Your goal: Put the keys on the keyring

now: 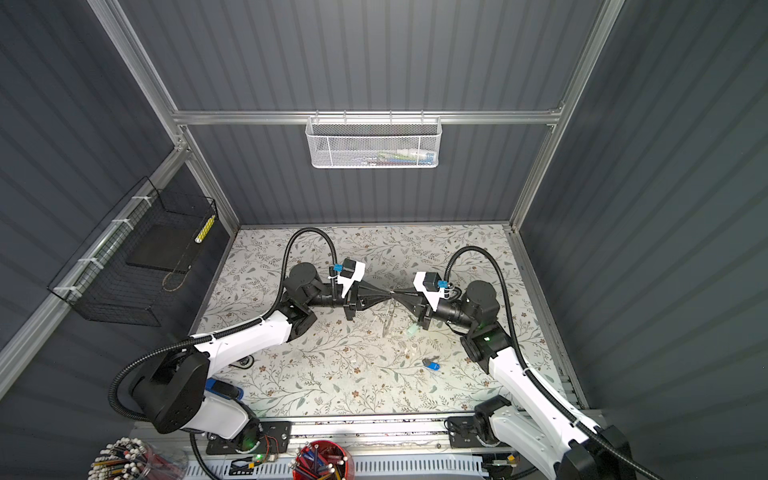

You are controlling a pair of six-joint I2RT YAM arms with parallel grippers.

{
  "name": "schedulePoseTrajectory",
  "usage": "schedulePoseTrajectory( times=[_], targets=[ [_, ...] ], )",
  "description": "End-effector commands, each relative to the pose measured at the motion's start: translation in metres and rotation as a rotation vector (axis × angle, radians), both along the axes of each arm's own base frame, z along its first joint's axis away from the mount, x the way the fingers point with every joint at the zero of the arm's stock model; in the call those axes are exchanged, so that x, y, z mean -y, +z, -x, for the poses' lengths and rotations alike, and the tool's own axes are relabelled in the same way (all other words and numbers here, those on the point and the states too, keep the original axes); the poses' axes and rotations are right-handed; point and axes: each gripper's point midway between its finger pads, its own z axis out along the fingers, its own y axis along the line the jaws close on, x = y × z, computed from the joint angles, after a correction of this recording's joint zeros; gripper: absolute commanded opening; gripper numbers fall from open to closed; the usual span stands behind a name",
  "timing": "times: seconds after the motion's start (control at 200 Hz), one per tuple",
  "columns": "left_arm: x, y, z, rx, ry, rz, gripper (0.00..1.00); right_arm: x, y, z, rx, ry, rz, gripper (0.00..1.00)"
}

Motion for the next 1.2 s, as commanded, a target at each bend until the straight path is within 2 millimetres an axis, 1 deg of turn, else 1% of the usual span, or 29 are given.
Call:
schedulePoseTrajectory(
  times=[0.0, 0.075, 0.145, 0.17, 0.215, 0.265, 0.325, 0.38, 0.44, 0.515, 0.58, 0.695, 0.816, 0.906, 1.056, 1.121, 1.196],
  targets=[
    [0.0, 0.016, 0.0, 0.047, -0.018, 0.036, 0.0, -0.003, 0.008, 0.006, 0.012, 0.05, 0.012, 0.06],
    [0.001, 0.015, -0.001, 0.052, -0.018, 0.027, 0.0, -0.004, 0.001, 0.008, -0.005, 0.066, 0.04, 0.04],
    [0.002, 0.014, -0.003, 0.052, -0.013, 0.018, 0.01, -0.004, -0.002, 0.008, 0.003, 0.068, 0.056, 0.01],
    [0.001, 0.013, -0.004, 0.053, -0.007, 0.012, 0.08, -0.004, -0.001, 0.007, 0.009, 0.062, 0.058, 0.0],
    [-0.001, 0.01, -0.009, 0.053, 0.019, -0.005, 0.26, -0.003, -0.001, 0.007, 0.029, 0.051, 0.063, 0.0],
    [-0.008, 0.006, -0.021, 0.05, 0.087, -0.025, 0.39, -0.001, -0.002, 0.006, 0.058, 0.032, 0.074, 0.0],
    [-0.02, 0.0, -0.037, 0.053, 0.179, -0.057, 0.5, 0.003, -0.006, 0.007, 0.112, 0.007, 0.099, 0.0],
    [-0.03, -0.009, -0.052, 0.053, 0.259, -0.111, 0.56, 0.007, -0.012, 0.007, 0.177, -0.025, 0.127, 0.0],
    [-0.038, -0.021, -0.063, 0.065, 0.318, -0.19, 0.58, 0.01, -0.019, 0.008, 0.265, -0.047, 0.159, 0.0],
    [-0.043, -0.034, -0.073, 0.057, 0.354, -0.265, 0.59, 0.014, -0.028, 0.007, 0.349, -0.081, 0.205, 0.0],
    [-0.044, -0.04, -0.082, 0.045, 0.383, -0.289, 0.6, 0.015, -0.037, 0.009, 0.432, -0.078, 0.248, 0.0],
    [-0.043, -0.047, -0.091, 0.08, 0.401, -0.296, 0.6, 0.016, -0.047, 0.008, 0.547, -0.08, 0.303, 0.0],
    [-0.043, -0.052, -0.092, 0.139, 0.388, -0.336, 0.6, 0.016, -0.056, 0.007, 0.627, -0.073, 0.379, 0.0],
    [-0.044, -0.055, -0.093, 0.163, 0.391, -0.367, 0.59, 0.016, -0.063, 0.009, 0.654, -0.053, 0.421, 0.0],
    [-0.043, -0.054, -0.092, 0.167, 0.39, -0.379, 0.57, 0.016, -0.065, 0.01, 0.666, -0.041, 0.441, 0.0],
    [-0.037, -0.054, -0.084, 0.196, 0.362, -0.393, 0.56, 0.016, -0.065, 0.008, 0.649, -0.048, 0.436, 0.0],
    [-0.027, -0.057, -0.07, 0.263, 0.318, -0.437, 0.55, 0.015, -0.066, 0.008, 0.636, -0.047, 0.435, 0.0]
  ],
)
